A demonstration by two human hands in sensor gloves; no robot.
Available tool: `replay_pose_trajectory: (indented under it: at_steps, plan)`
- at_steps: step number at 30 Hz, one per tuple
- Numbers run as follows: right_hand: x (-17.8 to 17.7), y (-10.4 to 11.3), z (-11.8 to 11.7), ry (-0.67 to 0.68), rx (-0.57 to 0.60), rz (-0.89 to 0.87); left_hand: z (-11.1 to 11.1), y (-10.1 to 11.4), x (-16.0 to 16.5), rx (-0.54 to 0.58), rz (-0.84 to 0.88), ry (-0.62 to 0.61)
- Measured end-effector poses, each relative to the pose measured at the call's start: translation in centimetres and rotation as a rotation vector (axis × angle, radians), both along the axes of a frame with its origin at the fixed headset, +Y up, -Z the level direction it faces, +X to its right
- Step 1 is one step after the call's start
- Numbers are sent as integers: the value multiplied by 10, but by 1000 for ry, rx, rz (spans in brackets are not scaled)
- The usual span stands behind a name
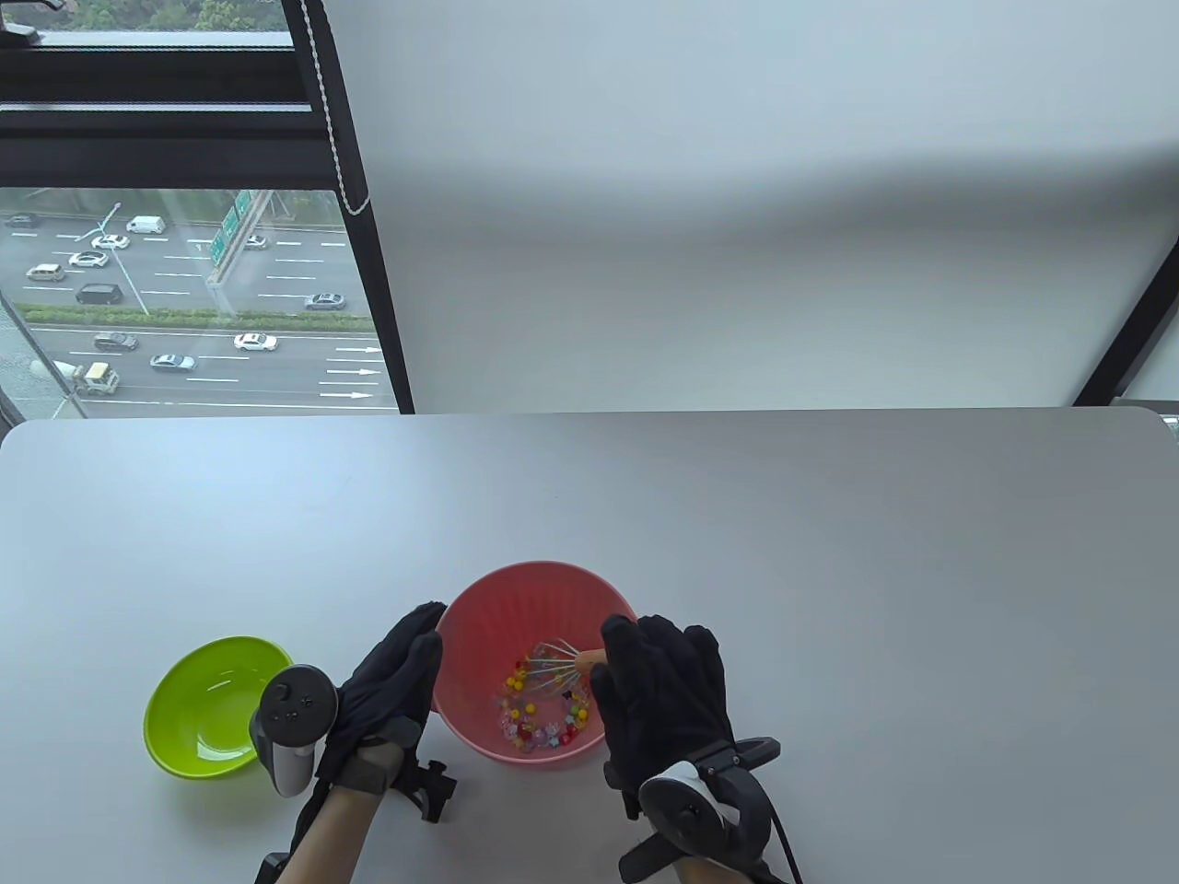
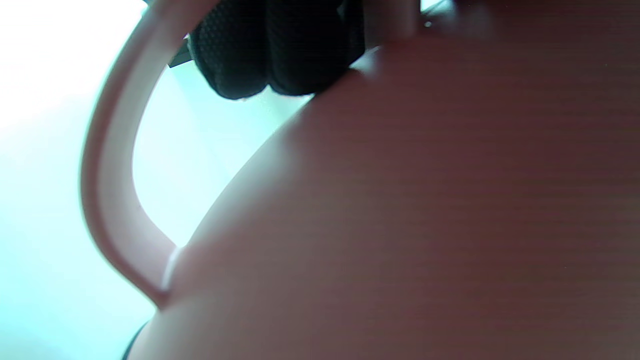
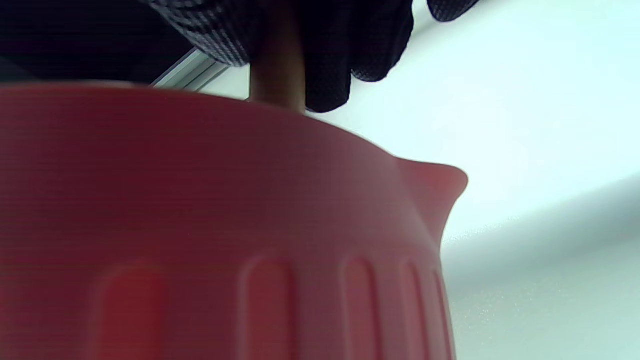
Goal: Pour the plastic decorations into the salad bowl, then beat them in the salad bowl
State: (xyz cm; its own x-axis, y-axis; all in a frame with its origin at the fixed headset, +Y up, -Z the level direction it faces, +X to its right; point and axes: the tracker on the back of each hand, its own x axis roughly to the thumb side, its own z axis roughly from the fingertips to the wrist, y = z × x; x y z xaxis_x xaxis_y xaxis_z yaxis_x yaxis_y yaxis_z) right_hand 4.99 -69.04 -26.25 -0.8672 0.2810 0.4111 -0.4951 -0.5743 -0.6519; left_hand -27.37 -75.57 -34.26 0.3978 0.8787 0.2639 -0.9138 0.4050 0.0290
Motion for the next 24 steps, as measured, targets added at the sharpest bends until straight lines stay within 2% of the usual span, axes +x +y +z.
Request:
replay_pose_trajectory:
  at_steps: [14, 24]
  plan:
    - [12, 5, 0, -8, -6, -73, 0, -1, 0, -3, 8, -1]
    - [0, 0, 0, 23, -29, -59, 0, -1, 0, -3, 7, -1]
